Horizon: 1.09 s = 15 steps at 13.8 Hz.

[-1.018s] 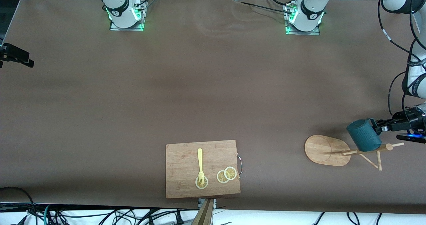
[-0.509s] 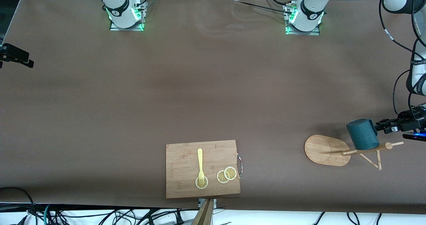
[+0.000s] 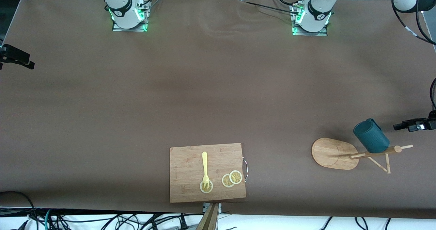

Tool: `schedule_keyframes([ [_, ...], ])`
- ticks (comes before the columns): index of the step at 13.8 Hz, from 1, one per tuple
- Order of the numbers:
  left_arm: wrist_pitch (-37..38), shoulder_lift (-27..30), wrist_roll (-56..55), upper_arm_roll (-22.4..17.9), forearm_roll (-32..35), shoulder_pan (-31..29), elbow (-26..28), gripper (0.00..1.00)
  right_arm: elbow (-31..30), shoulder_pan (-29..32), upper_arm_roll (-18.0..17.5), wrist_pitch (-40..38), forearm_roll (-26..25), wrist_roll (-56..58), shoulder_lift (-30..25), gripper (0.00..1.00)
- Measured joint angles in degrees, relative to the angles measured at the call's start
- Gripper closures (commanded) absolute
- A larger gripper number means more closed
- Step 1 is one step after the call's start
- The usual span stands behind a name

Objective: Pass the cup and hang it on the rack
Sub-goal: 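Open the left gripper and release the mug on the rack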

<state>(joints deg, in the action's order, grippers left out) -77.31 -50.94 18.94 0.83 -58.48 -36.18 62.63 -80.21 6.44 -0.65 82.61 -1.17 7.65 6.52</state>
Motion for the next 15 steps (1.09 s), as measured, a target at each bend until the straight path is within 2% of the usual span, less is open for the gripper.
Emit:
schedule_keyframes([
  [2,0.58,3.10,-0.62,0.60,10.37,1.44,-2.30,0.00,0.00,0.00,0.01,0.00,0.01,0.00,0.00,0.00],
  [4,0.81,8.30,-2.78,1.01,21.09,5.57,-3.25,0.00,0.00,0.01,0.02,0.01,0.03,0.00,0.00,0.00],
  [7,0.82,17.02,-10.63,1.17,39.57,16.35,-3.40,0.00,0.00,0.02,0.06,0.02,0.04,0.00,0.00,0.00],
  [9,0.82,20.55,-13.53,1.11,51.32,23.95,-3.35,0.00,0.00,0.05,0.13,0.02,0.06,0.00,0.00,0.00],
  [11,0.81,21.73,-15.19,0.93,58.33,29.72,-3.27,0.00,0.00,0.07,0.22,0.03,0.33,-0.01,0.00,0.00],
  [15,0.78,23.78,-15.56,0.82,60.59,34.82,-3.27,0.00,0.00,0.09,0.29,0.03,0.47,-0.01,0.00,0.00],
])
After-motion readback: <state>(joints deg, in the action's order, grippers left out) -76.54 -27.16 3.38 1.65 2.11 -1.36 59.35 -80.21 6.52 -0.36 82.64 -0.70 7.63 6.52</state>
